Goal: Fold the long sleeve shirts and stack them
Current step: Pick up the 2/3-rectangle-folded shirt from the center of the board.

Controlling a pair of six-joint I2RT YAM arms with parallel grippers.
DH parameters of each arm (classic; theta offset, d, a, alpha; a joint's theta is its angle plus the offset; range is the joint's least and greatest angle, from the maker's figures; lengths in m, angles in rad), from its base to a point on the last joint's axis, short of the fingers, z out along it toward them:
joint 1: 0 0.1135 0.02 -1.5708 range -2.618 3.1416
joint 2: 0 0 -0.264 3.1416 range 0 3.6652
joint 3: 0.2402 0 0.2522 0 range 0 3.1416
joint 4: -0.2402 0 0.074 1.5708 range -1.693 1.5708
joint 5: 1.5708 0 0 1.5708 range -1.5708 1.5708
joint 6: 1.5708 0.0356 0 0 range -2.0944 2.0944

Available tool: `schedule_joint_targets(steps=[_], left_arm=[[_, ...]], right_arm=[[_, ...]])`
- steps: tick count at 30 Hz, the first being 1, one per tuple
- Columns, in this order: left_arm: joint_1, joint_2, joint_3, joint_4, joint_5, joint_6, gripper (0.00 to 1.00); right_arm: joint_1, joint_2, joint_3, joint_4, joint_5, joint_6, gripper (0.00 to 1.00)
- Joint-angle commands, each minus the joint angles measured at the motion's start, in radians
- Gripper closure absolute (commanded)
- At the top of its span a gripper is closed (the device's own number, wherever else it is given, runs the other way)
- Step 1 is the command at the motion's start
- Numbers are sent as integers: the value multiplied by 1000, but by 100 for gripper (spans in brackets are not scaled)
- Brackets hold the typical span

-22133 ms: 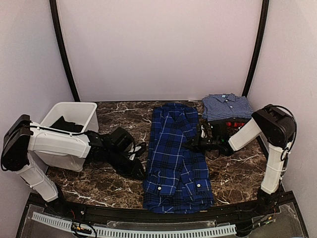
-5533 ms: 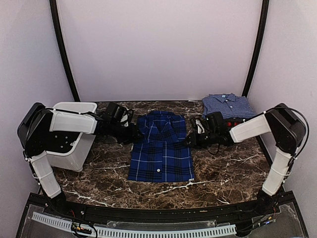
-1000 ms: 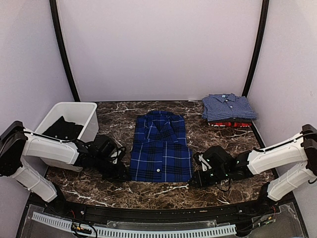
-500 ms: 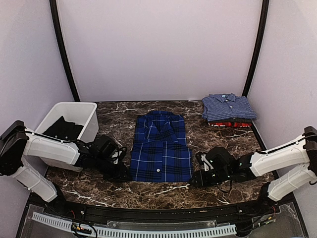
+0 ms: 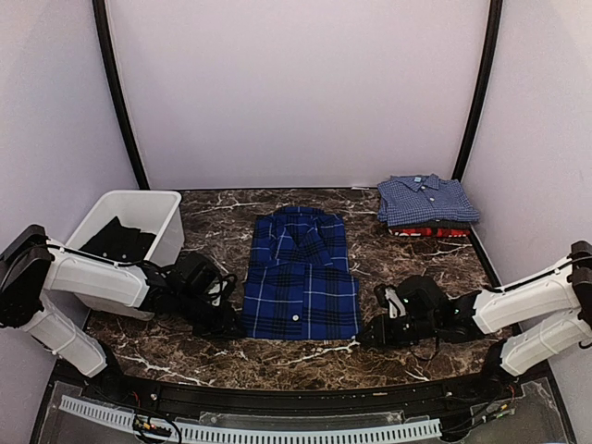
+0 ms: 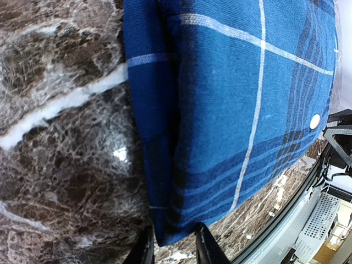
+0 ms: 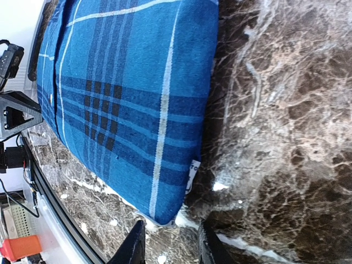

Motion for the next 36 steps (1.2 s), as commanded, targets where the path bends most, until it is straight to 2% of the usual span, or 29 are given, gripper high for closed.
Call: schedule_joint_targets(steps=[1,22,25,31,34,36], left_arm=[[-8,6,-25,-11,-4,-2,75],[-10,1,-32,-6,-5,-6,77],[-11,-2,-34,-4,-5,-10,81],[-14,-11,-34,-4,1,-11,94],[-16,-22,-34,-11,-3,-12,100],[-17,-32,-37,-13,-6,-13,100]], right_arm=[[-9,31,-14,91,-33,25,71],[-21,111,-18,172,-45,32,80],[-21,103,-21,166,-42,31,84],[-20,77,-24,153,-40,19,99],[-19,67,-15,137,-42,4,100],[-20,60,-12,133,-43,-4,100]])
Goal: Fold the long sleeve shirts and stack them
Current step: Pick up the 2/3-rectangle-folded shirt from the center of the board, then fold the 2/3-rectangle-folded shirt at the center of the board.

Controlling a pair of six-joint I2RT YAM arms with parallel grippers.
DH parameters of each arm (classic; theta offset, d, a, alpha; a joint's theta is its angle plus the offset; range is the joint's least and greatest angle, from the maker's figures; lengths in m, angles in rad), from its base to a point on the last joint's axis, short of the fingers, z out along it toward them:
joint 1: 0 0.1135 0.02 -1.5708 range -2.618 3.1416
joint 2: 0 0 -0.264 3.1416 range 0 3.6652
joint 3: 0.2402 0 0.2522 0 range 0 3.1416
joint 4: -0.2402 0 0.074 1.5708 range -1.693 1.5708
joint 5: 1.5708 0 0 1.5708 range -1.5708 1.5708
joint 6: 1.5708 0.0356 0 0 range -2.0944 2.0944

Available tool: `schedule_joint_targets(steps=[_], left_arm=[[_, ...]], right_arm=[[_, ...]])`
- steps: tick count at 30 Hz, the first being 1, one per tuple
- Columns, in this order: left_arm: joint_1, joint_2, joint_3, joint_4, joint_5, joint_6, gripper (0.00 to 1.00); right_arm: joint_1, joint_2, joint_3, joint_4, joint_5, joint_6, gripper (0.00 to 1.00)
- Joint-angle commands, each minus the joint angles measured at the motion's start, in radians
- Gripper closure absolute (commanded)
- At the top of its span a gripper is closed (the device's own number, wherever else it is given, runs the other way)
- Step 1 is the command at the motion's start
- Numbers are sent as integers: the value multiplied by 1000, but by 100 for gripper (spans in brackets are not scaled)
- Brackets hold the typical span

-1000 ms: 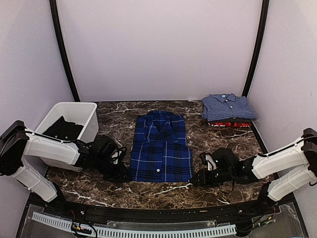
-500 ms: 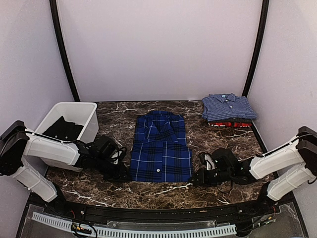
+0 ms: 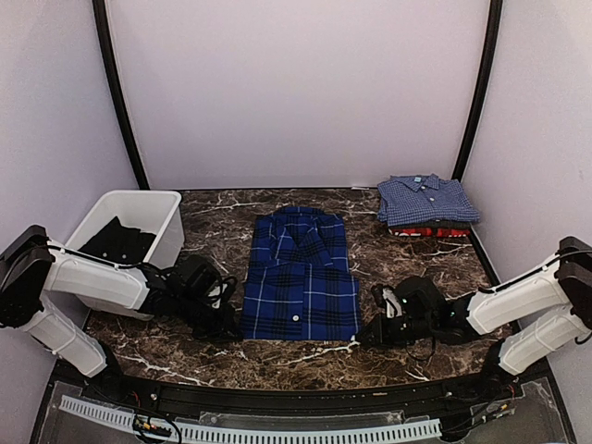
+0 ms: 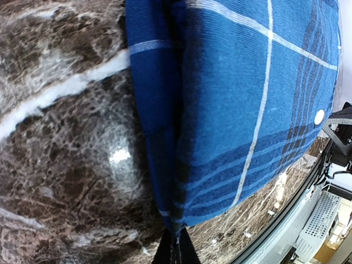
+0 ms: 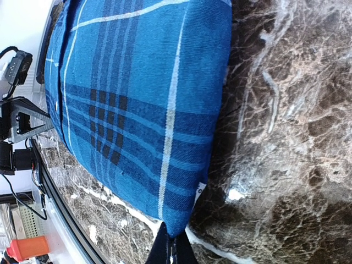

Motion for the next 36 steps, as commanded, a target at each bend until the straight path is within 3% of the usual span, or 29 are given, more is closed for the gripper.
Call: schedule_joint_targets(steps=[1,14,26,31,36], left_arm=[[-7,-35,-21,-26,-7,-1,100],[-47,-127,-37,-73,-4,3,100],[-89,-343,81,-285,-37,-2,100],[-61,-294,261,-341,-66,41,100],[157,-75,477,-299,48,164,100]], right_arm=[[-6,-26,9,-14,-4,-30,100],[47,-102,5,-82,-2,-33,100],[99,-375,150,-376,63,-14,100],[28,-296,322,-443,82,-106,100],[-191,-31,556,-375,-7,-268,100]])
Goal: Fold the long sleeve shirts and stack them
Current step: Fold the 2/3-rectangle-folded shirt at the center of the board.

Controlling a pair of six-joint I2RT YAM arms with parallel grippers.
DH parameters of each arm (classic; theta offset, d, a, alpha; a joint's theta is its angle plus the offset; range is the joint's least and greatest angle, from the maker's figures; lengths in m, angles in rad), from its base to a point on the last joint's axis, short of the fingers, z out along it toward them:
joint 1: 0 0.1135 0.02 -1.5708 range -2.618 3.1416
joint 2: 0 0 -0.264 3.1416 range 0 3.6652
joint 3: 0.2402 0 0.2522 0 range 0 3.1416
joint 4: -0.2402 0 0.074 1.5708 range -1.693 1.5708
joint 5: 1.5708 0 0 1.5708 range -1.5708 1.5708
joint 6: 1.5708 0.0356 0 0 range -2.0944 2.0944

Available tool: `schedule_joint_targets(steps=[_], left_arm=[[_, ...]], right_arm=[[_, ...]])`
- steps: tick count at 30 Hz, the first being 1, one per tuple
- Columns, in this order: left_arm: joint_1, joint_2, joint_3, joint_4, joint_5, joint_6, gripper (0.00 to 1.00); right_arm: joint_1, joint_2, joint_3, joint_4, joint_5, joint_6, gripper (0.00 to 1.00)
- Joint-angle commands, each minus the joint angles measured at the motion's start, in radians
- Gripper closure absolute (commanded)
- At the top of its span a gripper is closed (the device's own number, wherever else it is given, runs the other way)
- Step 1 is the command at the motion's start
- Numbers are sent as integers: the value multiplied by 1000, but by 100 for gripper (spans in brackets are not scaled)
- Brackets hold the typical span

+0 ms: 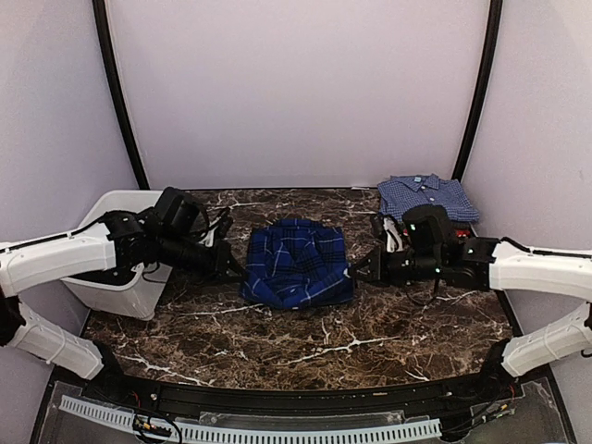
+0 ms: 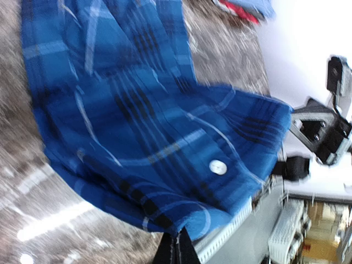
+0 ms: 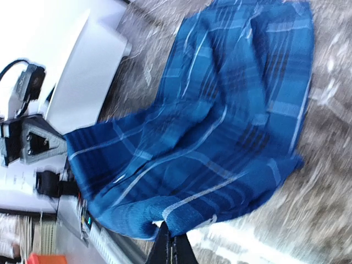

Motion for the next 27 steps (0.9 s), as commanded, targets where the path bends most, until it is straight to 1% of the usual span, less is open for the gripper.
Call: schedule_joint_targets(steps=[1,2,3,4,5,6,7,9,12,14,16,17,20,21,22,23,24,25,26,27], left_arm=[[183,240,180,7,52,135,100],[208,296,267,14,67,172,100],[244,412,310,18,75,184,100],[259,471,395,26,81,202,100],[284,588,434,31,82,207,100],[294,640,510,45,81,212,100],[307,739,579,49,73,212,100],[317,853,662,62,43,207,100],[320,936,707,97,17,181,100],[318,960,707,107,15,165,100],[312,953,670,124,25,147,100],[308,931,622,149,29,137,100],[274,841,496,215,45,109,100],[266,818,418,259,60,85,100],[244,770,373,283,63,73,100],[233,739,289,328,61,47,100],[207,674,199,349,59,35,100],[193,641,155,377,48,7,100],[166,570,78,415,41,-22,100],[137,535,44,424,21,-32,100]], right_arm=[[-182,249,200,89,-67,-162,100],[-222,328,243,118,-89,-171,100],[-257,417,296,163,-106,-175,100],[-287,502,353,188,-127,-179,100],[-307,597,416,201,-151,-180,100],[-324,682,480,209,-176,-179,100],[-333,755,532,217,-189,-176,100],[-340,877,625,237,-190,-164,100],[-345,1019,726,219,-204,-154,100],[-344,1061,730,232,-219,-140,100],[-338,1043,677,259,-212,-131,100],[-335,1023,642,267,-203,-129,100],[-321,927,469,305,-183,-124,100],[-316,883,399,327,-180,-117,100],[-310,839,326,354,-176,-109,100],[-302,789,255,380,-171,-102,100],[-292,740,182,398,-162,-97,100],[-280,691,120,413,-155,-91,100],[-268,640,57,423,-146,-88,100],[-257,594,4,427,-135,-84,100]])
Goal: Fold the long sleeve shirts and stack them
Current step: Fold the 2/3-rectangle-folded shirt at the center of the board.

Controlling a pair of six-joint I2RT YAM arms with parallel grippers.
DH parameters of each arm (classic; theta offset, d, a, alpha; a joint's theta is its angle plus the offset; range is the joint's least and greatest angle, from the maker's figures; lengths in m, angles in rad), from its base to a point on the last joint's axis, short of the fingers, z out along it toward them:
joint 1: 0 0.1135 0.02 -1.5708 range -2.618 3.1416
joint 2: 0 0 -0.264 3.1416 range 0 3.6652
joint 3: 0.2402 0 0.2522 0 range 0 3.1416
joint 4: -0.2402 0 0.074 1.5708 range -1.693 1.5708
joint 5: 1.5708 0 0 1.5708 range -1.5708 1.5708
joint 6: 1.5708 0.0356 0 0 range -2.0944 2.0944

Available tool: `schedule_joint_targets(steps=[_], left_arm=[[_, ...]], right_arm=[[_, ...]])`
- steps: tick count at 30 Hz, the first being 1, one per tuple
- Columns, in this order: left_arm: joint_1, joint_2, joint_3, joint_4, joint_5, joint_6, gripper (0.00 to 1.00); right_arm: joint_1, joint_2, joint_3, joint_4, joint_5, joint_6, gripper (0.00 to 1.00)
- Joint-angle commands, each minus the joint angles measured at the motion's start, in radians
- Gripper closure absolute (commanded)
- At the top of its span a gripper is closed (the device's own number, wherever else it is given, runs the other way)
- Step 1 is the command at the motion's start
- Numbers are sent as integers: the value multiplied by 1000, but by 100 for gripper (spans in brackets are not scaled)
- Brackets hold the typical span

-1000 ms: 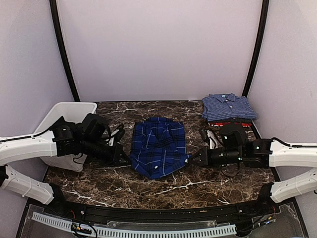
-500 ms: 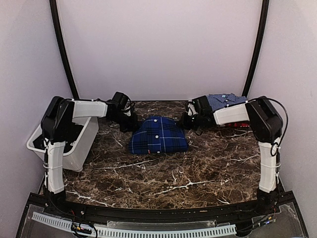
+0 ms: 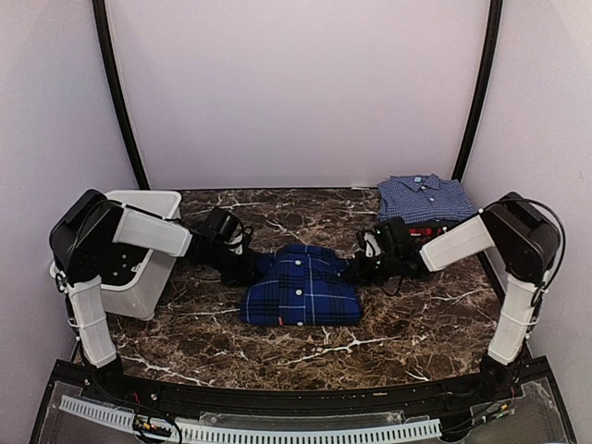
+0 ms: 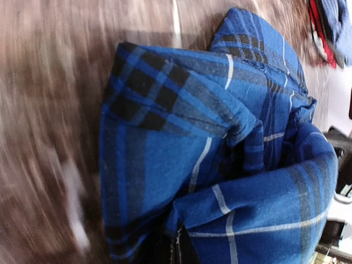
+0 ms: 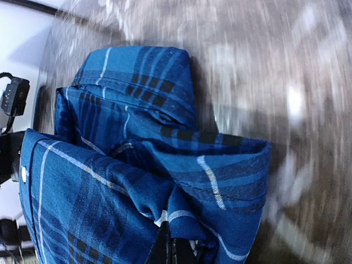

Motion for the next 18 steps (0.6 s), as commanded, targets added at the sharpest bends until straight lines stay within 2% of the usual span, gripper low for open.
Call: schedule_joint_targets(steps=[1,5,10,18], left_arm=[[-93,-244,-220,92,-30,-104,100],[-117,-389,-305,91,-88,-122,100],[-118,-452,-290,71,-103,-101,100],[-114,-421,-192,60,-125,-51,100]], right_arm=[[47,-185,-216,52,50,29,100],[69,-366,-316,27,85,43,100],[75,-517,-330,-46,149,30,100],[63,-516,-247,-98,213,-25,100]])
